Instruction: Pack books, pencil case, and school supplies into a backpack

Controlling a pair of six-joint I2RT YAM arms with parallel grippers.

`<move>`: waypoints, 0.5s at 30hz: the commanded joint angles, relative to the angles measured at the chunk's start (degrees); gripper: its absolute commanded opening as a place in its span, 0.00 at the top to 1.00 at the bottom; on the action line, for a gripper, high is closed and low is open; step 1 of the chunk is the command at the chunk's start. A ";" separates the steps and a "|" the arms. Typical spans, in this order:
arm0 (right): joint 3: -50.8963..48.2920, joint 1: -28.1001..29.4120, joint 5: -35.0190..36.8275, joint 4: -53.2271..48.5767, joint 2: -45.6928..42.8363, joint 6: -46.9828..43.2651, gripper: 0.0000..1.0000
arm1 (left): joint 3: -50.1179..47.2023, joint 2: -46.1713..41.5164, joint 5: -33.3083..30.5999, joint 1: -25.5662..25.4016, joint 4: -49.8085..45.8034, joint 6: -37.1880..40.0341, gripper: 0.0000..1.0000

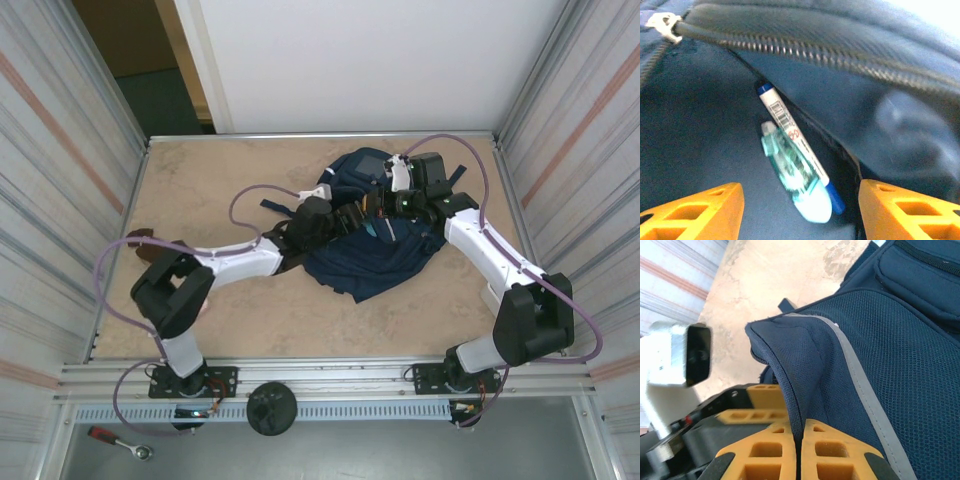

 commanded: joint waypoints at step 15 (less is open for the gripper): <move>-10.38 1.34 2.36 6.68 -2.33 -2.09 1.00 | -21.60 -46.12 -21.66 8.07 -51.13 18.35 0.16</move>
